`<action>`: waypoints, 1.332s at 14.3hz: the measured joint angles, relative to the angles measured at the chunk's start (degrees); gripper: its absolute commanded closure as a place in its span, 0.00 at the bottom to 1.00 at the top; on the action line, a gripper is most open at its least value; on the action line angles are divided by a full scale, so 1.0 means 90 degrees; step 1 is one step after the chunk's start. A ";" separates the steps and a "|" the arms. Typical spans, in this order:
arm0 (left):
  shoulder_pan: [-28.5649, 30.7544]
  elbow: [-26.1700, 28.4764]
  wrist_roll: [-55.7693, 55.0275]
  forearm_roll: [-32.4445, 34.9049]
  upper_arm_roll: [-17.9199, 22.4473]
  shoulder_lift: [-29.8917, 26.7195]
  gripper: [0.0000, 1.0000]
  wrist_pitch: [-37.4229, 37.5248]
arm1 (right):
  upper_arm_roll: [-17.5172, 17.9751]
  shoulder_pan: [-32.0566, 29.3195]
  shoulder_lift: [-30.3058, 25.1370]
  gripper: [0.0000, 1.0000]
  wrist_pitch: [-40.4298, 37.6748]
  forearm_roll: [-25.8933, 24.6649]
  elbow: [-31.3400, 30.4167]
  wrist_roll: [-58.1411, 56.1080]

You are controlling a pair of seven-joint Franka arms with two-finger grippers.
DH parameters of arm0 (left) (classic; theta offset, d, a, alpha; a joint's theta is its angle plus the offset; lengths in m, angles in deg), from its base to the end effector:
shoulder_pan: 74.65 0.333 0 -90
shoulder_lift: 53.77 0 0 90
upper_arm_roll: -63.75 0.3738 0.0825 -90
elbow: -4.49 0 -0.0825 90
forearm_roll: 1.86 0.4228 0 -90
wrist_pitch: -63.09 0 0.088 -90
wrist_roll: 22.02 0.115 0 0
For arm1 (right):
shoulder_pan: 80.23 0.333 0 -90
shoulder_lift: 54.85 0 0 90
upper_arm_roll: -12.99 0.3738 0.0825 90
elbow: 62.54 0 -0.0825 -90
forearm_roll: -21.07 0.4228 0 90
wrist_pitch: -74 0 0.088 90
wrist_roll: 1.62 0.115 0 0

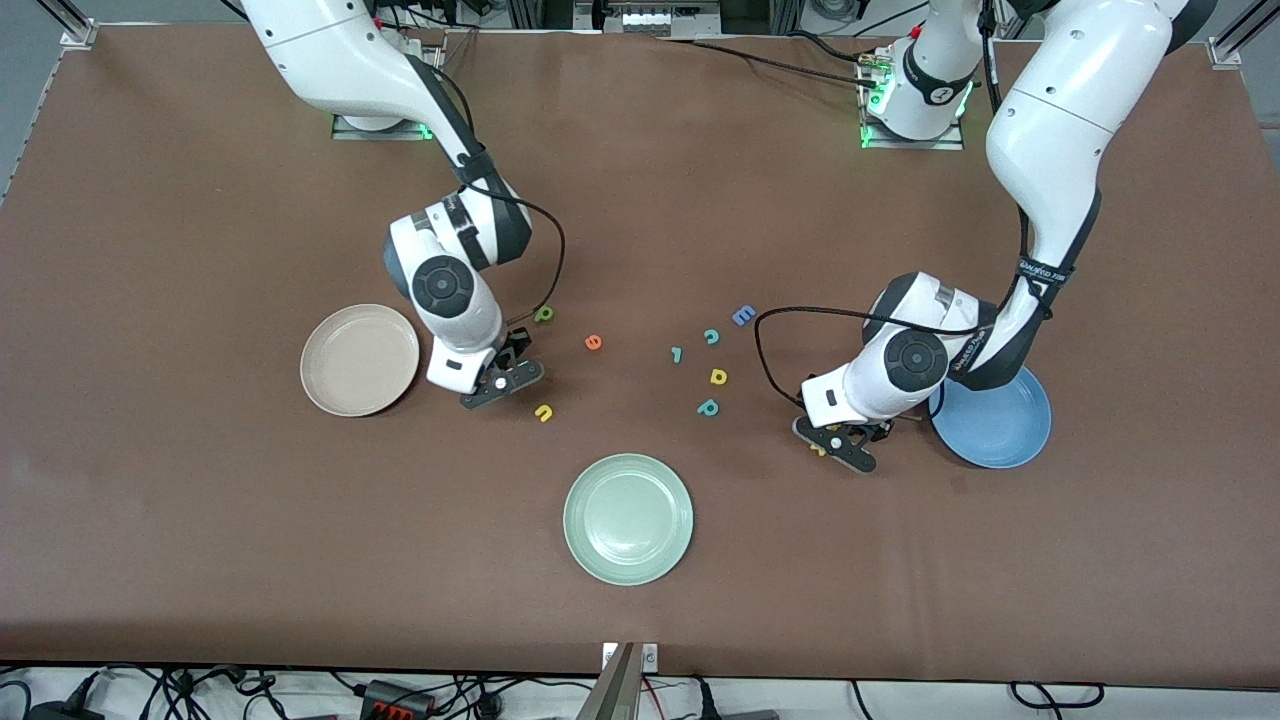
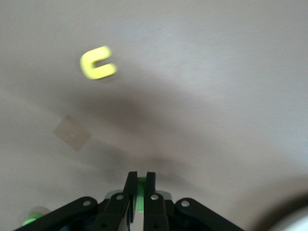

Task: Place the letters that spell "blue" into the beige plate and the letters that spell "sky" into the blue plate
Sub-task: 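Place the green l in the beige plate while the left gripper grasps s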

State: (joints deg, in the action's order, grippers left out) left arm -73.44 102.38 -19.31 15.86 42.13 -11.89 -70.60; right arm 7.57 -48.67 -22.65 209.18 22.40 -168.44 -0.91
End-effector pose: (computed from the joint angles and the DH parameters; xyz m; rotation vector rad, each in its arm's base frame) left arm 0.6957 -0.2190 0.1927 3.0010 -0.8322 -0.0693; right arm 0.6216 0.3109 0.2279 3.0213 0.6760 -0.0602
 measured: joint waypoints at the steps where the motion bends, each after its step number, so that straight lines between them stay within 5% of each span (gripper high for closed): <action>1: 0.0007 0.0001 0.0004 0.0066 0.0004 0.0000 0.20 0.0000 | -0.0013 -0.0174 -0.0136 1.00 -0.0134 0.0001 0.0008 0.0012; 6: 0.0004 0.0010 0.0009 0.0441 0.0005 0.0035 0.24 -0.0009 | -0.0061 -0.1152 -0.0560 1.00 -0.1099 0.0002 -0.0043 0.0006; 10: 0.0004 0.0010 0.0027 0.0455 0.0006 0.0101 0.37 -0.0050 | -0.0079 -0.1825 -0.0564 0.98 -0.1359 0.0002 -0.0407 -0.0135; 11: 0.0004 0.0010 0.0032 0.0455 0.0005 0.0106 0.45 -0.0058 | -0.0080 -0.1960 -0.0563 0.86 -0.1341 0.0002 -0.0525 -0.0168; 12: 0.0004 0.0010 0.0042 0.0456 0.0006 0.0107 0.51 -0.0064 | -0.0079 -0.2048 -0.0561 0.33 -0.1278 0.0002 -0.0636 -0.0182; 13: 0.0004 0.0010 0.0050 0.0457 0.0005 0.0109 0.55 -0.0069 | -0.0079 -0.2081 -0.0558 0.00 -0.1155 0.0002 -0.0735 -0.0183; 19: -0.0005 0.0010 0.0070 0.0757 -0.0009 0.0138 0.65 -0.0080 | 0.0234 -0.1851 -0.0912 0.00 -0.1201 0.0014 -0.0617 -0.0107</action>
State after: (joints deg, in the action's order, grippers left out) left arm -73.48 102.46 -18.68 22.67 42.04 -10.65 -71.32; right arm 9.67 -65.33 -30.87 198.38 22.53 -173.99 -1.87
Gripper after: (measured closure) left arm 0.568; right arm 0.414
